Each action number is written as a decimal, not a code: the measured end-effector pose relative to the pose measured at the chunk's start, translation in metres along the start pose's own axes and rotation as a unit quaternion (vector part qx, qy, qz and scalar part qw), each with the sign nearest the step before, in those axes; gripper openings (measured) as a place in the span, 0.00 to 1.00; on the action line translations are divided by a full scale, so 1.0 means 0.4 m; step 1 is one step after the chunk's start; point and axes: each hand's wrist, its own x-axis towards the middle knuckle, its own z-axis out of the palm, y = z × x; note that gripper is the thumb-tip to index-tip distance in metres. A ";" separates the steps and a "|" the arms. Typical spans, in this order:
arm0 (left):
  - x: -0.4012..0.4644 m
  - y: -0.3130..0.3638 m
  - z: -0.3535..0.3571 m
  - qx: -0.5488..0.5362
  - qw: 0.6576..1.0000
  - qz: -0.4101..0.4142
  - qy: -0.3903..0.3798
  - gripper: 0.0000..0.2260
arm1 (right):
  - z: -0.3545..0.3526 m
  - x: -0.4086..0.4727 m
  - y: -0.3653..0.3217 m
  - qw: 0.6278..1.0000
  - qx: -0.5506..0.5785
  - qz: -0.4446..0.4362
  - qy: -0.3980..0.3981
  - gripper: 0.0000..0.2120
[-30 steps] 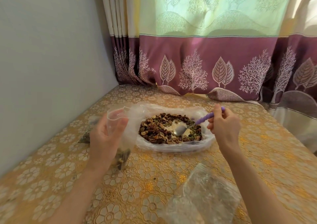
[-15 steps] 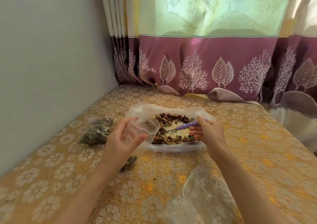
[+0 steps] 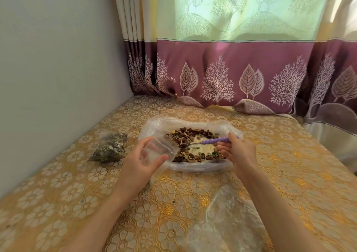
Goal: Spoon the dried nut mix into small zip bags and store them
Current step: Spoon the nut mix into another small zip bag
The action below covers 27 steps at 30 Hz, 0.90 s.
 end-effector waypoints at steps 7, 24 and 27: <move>0.002 -0.006 0.001 0.009 1.000 -0.021 0.010 0.22 | 0.010 -0.025 -0.047 0.997 0.048 -0.055 -0.010 0.17; 0.012 0.012 -0.022 -0.095 0.988 -0.042 0.118 0.35 | 0.090 -0.148 -0.106 0.931 -0.006 -0.234 -0.278 0.10; 0.016 0.006 -0.030 -0.092 0.985 -0.050 0.136 0.37 | 0.088 -0.145 -0.106 0.927 -0.002 -0.242 -0.286 0.11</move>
